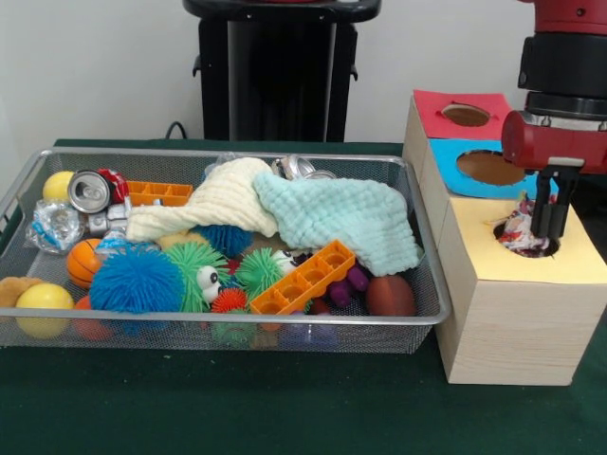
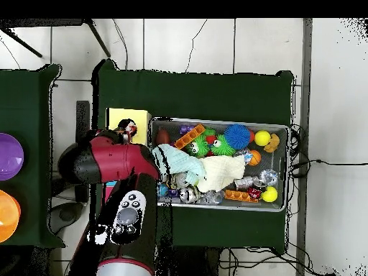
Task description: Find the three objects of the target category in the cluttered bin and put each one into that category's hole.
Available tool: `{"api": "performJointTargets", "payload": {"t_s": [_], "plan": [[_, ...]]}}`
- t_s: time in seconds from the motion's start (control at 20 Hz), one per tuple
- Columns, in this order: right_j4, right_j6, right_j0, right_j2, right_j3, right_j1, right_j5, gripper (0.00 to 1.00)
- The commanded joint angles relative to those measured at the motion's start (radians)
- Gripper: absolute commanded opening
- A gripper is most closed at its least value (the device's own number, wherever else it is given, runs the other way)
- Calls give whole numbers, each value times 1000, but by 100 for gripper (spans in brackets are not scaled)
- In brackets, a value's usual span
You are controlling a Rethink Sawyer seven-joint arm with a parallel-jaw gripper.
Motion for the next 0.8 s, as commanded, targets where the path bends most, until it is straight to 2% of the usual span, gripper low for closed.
{"api": "performJointTargets", "payload": {"t_s": [0.05, 0.25, 0.8], "plan": [[-2, 154, -16, 25, 138, 118, 176, 0], [1, 149, -34, 51, 133, 141, 132, 0], [-29, 130, -37, 43, 130, 188, 61, 0]]}}
